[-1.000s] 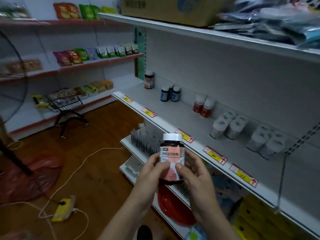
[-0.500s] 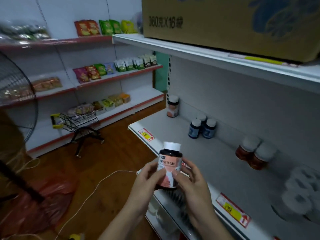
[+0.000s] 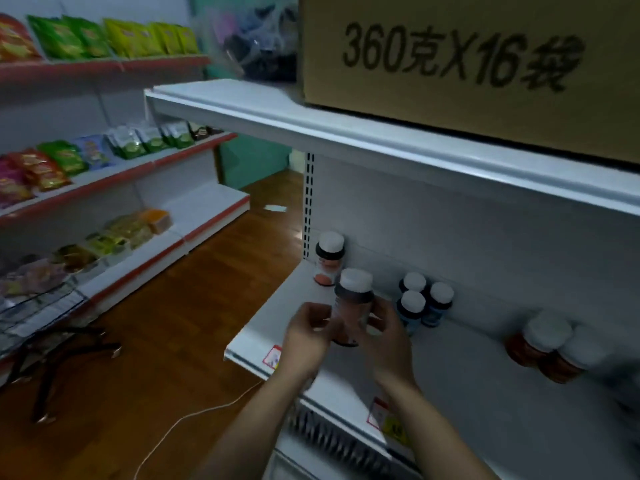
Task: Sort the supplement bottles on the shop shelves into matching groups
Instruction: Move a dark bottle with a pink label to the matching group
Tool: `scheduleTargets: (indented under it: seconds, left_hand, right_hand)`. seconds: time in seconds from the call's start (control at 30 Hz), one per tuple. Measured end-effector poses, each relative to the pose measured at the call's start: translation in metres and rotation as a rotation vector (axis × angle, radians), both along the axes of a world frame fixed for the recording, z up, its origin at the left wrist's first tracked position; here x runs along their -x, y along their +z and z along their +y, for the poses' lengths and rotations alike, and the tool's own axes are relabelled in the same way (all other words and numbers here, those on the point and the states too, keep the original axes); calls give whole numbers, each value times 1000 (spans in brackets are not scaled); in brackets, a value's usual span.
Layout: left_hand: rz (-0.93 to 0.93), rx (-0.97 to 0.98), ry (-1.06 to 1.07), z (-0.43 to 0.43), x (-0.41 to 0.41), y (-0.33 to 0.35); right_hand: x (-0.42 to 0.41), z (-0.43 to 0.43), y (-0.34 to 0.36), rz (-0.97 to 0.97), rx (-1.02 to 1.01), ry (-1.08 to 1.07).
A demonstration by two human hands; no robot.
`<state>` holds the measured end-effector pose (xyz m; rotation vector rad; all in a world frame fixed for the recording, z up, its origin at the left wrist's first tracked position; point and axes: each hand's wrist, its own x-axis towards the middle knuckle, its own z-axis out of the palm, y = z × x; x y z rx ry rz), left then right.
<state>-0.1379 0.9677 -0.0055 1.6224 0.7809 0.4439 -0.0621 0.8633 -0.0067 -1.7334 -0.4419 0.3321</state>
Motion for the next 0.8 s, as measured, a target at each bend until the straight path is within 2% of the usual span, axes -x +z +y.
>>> scheduleTargets:
  seconds: [0.13,0.27,0.67,0.8]
  left_hand:
    - [17,-84,-170,42,-42,-15]
    - [16,-150,-249,61,-64,-30]
    - [-34,-25,-283,78,-79,-21]
    - [-58,-36,-271,72,-64,-21]
  right_hand:
    - [-21,43,-8,-23,30,-190]
    - [-38,67,-19,-28,77,-329]
    - [-74,105,-26,-75,262,-432]
    - [-63,102,-18,-45,242,-455]
